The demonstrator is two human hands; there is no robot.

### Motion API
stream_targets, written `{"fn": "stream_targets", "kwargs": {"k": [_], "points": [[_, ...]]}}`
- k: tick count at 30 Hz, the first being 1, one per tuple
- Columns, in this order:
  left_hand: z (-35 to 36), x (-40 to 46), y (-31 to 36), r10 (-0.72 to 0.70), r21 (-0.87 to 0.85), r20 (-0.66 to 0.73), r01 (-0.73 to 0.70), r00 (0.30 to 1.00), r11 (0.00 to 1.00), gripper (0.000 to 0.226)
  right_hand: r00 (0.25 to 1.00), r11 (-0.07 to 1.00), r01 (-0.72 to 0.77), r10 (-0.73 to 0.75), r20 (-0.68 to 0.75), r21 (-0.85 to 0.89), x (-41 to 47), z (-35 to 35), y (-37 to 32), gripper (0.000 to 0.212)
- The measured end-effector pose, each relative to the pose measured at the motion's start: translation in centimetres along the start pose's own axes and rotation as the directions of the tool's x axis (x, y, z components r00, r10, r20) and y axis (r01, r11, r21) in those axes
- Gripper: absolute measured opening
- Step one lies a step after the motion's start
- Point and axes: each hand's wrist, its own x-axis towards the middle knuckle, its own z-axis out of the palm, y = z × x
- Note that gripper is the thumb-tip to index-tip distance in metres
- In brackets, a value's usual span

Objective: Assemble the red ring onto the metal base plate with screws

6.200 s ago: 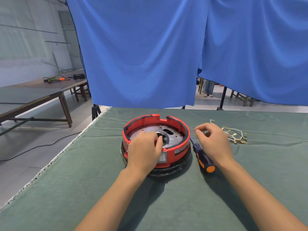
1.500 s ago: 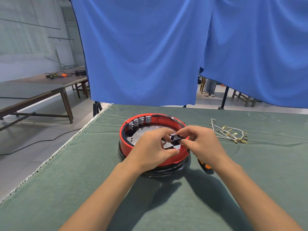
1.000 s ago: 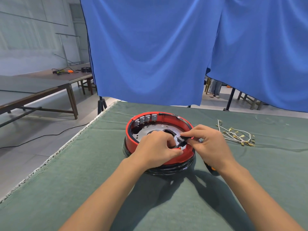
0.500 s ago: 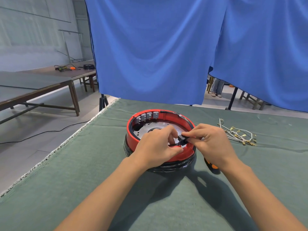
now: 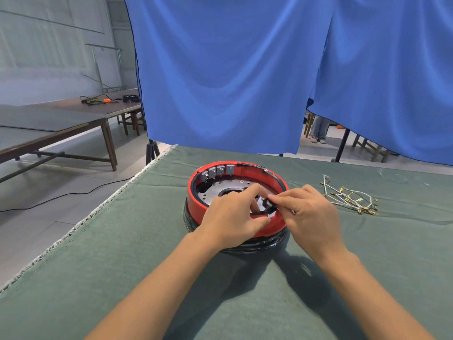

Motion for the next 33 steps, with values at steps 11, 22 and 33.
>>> {"fn": "stream_targets", "kwargs": {"k": [11,22,33], "points": [[0.3,-0.1,-0.1,-0.006,0.057,-0.013,0.007,1.000,0.998,0.036,0.999,0.996,-0.009,0.005,-0.048,-0.091,-0.6,0.2,-0.4,0.023],[0.1,0.5,0.2,-0.147,0.031,0.054,0.146,0.988,0.989,0.027,0.946,0.990,-0.124,0.137,0.293,-0.065,0.6,-1.0,-0.4,0.021],[-0.2,0.2,0.7,-0.014,-0.035,0.060,0.016,0.998,0.999,0.028,0.810,0.759,-0.557,0.408,0.422,0.336,1.8,-2.7,2.9,0.022]]}}
